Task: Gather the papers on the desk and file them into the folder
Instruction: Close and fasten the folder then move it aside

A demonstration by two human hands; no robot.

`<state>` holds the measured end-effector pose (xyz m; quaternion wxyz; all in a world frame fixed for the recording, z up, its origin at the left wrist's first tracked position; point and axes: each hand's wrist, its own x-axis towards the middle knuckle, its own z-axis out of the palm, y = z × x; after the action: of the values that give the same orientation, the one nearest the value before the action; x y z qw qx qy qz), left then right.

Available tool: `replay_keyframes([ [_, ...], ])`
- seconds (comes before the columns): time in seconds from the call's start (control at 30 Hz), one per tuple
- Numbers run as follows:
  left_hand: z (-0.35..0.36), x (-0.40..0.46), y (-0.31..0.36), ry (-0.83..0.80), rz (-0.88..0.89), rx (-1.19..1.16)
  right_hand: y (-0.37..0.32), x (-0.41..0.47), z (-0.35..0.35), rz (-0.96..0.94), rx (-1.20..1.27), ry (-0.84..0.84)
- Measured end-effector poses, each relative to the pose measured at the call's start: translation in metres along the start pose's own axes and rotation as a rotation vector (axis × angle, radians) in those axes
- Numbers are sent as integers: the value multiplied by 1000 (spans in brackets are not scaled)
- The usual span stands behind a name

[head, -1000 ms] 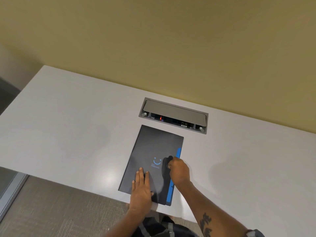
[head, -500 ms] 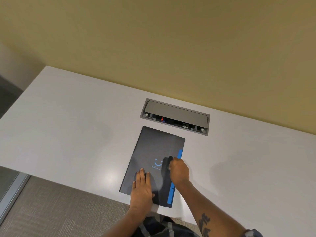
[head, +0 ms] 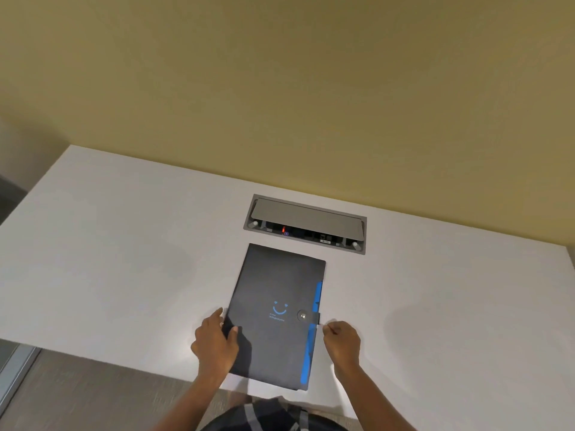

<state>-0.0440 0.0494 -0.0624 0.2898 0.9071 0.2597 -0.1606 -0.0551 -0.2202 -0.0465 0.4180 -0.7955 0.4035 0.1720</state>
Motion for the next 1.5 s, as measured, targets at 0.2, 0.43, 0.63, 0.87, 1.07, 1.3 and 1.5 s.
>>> replay_keyframes([
  [0.2,3,4,-5,-85,-71,-293,4,1,5,157,319,-160],
  [0.43,-2,4,-3,-142,-202,-523,0,1,6,236,486,-241],
  [0.63,-18,12,-26,-78,-343,-659,-19,-13,30,209,469,-292],
  [0.87,-63,36,-69,71,-390,-686,-68,-31,86,140,394,-441],
  [1.07,-107,90,-93,170,-400,-668,-129,-30,135,72,316,-532],
  [1.3,-149,177,-69,183,-303,-639,-208,-13,164,43,373,-524],
  [1.5,-166,240,-26,126,-205,-608,-249,10,174,29,449,-481],
])
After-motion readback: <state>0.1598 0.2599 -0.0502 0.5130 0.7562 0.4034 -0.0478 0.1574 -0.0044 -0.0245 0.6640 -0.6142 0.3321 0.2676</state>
